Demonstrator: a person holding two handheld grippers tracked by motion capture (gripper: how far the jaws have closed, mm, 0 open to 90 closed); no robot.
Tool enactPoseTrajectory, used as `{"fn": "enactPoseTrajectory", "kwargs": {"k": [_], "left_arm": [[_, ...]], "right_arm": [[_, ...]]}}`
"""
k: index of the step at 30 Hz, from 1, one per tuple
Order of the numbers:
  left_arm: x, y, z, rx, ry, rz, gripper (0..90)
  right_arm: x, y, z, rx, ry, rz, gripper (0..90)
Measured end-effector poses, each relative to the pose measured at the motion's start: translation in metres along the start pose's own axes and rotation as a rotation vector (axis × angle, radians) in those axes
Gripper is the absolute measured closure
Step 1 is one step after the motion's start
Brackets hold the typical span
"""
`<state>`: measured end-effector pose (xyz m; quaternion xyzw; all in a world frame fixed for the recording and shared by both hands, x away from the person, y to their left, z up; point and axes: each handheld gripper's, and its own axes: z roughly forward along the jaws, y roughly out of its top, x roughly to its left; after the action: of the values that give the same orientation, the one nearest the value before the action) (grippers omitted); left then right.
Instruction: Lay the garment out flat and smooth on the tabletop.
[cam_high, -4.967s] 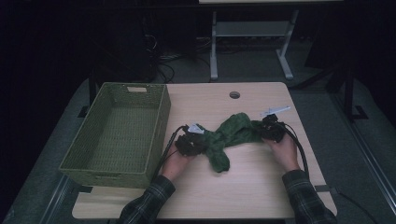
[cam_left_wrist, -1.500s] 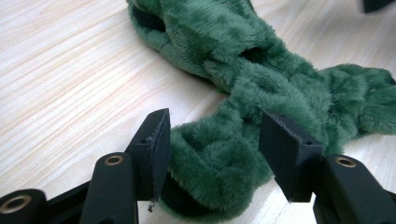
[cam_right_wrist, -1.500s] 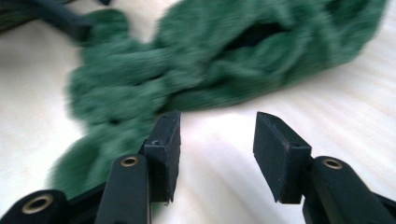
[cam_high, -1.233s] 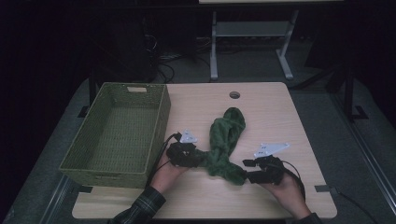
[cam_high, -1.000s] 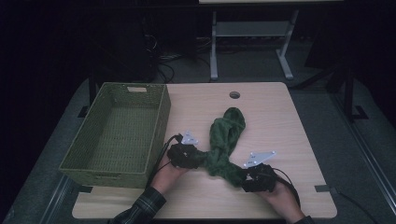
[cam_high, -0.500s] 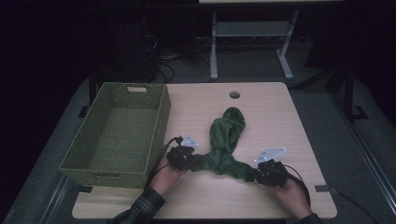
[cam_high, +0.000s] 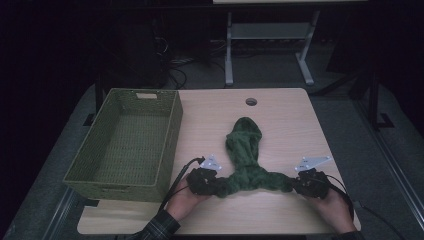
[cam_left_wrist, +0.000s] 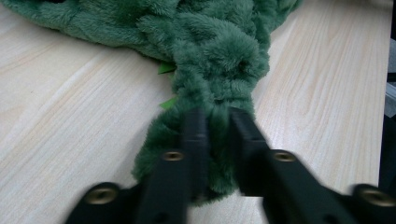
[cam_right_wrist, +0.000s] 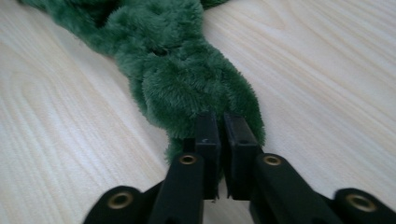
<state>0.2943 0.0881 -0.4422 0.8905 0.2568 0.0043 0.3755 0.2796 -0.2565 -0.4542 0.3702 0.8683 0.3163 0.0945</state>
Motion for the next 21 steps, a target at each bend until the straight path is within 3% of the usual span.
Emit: {"fn": "enactPoseTrajectory", "kwargs": {"k": [1,2,5,8,11,16,21], "left_arm": [[0.001,0.0,-0.002,-0.003,0.008,0.007,59.1],[0.0,-0.001,-0.004,-0.019,0.013,0.001,59.1],[0.001,-0.004,-0.014,-0.026,0.041,0.023,44.1],[0.002,-0.012,-0.021,-0.031,0.064,0.033,37.7],[0.001,-0.022,-0.023,-0.014,0.097,0.062,27.2],[0.001,-0.03,-0.021,0.007,0.117,0.073,16.5],[0.005,-0.041,-0.018,0.013,0.135,0.058,13.4]], "right_arm": [[0.001,0.0,-0.001,-0.014,0.004,0.001,75.9],[0.001,0.0,-0.001,-0.014,0.004,0.001,75.9],[0.001,0.004,-0.005,-0.063,0.001,0.017,60.6],[0.002,0.006,-0.009,-0.089,0.002,0.026,55.7],[0.008,0.013,-0.011,-0.133,0.019,0.01,52.8],[0.016,0.023,-0.008,-0.15,0.038,-0.009,50.4],[0.026,0.035,-0.002,-0.16,0.071,-0.023,49.7]]}}
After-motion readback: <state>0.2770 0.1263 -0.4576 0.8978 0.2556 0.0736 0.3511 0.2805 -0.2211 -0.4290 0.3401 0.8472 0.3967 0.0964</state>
